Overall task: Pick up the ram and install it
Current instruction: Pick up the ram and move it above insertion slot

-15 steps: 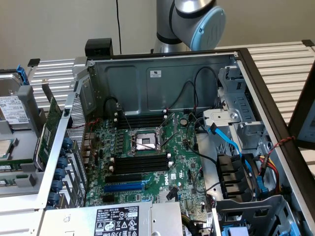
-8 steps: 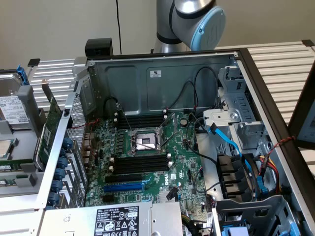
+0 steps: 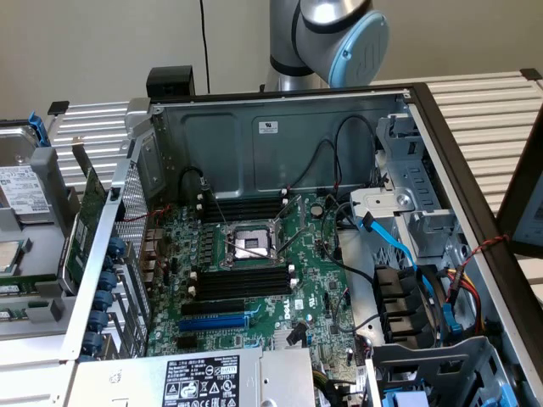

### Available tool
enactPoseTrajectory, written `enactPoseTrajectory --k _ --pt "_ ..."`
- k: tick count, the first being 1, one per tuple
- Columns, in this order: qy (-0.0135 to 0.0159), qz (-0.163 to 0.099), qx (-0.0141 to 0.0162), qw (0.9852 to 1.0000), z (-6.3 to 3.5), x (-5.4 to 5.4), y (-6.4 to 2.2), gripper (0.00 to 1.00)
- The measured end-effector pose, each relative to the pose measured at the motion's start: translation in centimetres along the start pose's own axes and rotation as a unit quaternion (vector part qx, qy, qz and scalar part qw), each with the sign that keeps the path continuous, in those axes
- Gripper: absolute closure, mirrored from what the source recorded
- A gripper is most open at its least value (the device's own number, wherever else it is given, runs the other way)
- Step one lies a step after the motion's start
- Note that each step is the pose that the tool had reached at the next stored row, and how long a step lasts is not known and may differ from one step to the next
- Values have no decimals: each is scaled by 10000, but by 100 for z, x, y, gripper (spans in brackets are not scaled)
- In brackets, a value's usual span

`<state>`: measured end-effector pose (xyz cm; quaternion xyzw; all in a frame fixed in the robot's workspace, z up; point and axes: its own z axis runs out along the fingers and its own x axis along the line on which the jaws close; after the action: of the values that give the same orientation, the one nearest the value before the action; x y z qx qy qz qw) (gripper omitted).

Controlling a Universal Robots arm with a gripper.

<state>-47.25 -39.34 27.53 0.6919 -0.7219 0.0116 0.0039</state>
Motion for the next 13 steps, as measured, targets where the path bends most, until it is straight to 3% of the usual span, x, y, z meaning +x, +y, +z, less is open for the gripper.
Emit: enactPoseTrajectory --k 13 --pt "0 -1 -1 10000 238 71 -67 64"
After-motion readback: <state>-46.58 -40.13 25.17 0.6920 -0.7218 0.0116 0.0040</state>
